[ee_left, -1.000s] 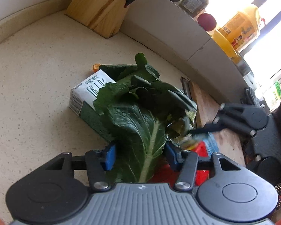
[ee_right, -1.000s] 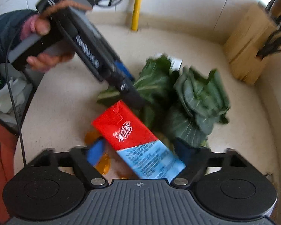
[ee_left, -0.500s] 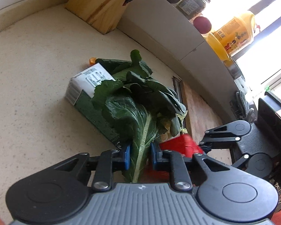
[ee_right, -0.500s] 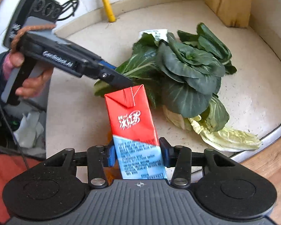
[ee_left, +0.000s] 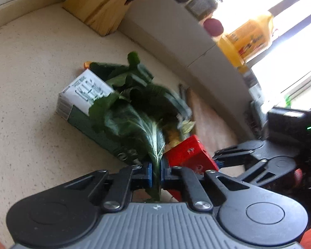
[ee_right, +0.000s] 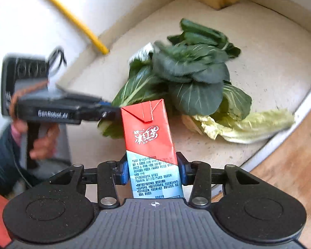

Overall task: Collect trash
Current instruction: 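Lift the juice carton and bok choy leaf with both tools off the counter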

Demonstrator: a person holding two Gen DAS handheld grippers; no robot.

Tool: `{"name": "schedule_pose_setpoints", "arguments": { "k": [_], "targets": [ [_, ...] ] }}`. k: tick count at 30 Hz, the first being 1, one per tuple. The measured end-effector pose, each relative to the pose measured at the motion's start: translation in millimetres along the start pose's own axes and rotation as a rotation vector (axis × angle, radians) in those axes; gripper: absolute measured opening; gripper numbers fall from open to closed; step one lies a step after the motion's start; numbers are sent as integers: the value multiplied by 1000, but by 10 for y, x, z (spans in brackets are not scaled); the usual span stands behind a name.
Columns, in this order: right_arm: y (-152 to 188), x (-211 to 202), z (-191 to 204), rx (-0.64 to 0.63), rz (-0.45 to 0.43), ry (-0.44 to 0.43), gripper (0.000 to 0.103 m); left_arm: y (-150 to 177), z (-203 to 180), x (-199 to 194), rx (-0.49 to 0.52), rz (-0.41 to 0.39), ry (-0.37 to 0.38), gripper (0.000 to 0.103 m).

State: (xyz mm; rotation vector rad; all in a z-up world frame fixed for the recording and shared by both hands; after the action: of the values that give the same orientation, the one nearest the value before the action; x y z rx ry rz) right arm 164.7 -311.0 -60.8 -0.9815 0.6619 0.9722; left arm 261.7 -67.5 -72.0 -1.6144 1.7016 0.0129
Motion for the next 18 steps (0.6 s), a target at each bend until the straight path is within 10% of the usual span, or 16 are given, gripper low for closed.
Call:
{"name": "schedule_pose_setpoints", "arguments": {
  "k": [18],
  "targets": [
    [71,-601,-292,280,-300,-199,49,-212,-103,-575,-173,-230,247,6]
  ]
}}
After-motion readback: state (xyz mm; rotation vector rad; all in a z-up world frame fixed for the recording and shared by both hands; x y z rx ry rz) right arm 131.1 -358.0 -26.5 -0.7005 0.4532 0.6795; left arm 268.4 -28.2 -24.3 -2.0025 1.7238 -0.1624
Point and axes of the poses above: each gripper's, at about its wrist camera, not at the fingertips, and x roughly the way its jaws point, z to its left, y to its underside, the point moved 2 cm from there along x, roughly the way its jaws point, and after that the axes turned 4 degrees about -z, right-handed, at the moved point
